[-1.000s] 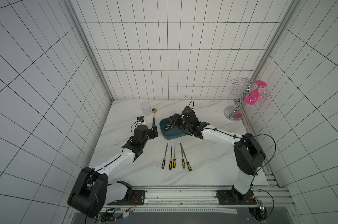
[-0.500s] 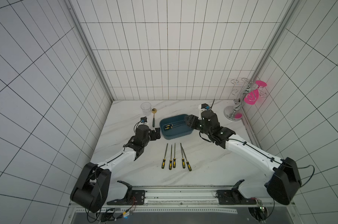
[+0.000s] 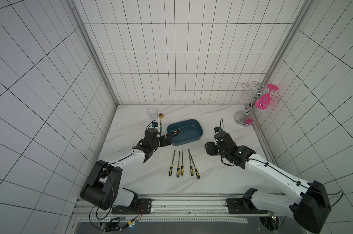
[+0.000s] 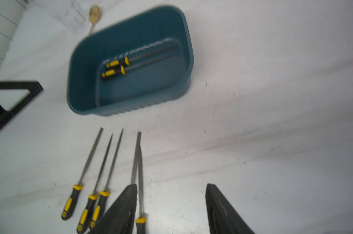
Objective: Put the file tool into the storage box
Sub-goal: Pick up the file tool from the center of the board.
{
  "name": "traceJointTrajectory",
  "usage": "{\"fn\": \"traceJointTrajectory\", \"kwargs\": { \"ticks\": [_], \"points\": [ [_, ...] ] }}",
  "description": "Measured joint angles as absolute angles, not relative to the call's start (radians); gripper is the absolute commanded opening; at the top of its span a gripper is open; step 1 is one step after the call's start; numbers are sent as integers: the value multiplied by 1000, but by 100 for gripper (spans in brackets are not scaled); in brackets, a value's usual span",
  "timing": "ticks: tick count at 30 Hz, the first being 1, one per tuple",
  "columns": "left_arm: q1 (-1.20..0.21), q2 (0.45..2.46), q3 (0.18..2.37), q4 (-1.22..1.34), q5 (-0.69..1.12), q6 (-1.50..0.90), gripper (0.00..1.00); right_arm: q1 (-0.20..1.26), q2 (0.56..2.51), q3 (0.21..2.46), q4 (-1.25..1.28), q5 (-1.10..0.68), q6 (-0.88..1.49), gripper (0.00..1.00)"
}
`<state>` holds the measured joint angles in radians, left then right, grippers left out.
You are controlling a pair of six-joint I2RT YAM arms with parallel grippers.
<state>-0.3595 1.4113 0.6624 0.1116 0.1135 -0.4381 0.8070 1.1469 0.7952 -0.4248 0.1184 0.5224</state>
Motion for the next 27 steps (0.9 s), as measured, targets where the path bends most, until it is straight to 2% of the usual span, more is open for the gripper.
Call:
{"fn": "traceJointTrajectory", "kwargs": {
  "ticks": [8,27],
  "points": [
    [-273,1411,662,110,125,-480,98,986,1173,718,-480,148,512,49],
    [-239,1411,657,110,127,-502,98,1142,1373,719,-464,124,528,51]
  ]
}}
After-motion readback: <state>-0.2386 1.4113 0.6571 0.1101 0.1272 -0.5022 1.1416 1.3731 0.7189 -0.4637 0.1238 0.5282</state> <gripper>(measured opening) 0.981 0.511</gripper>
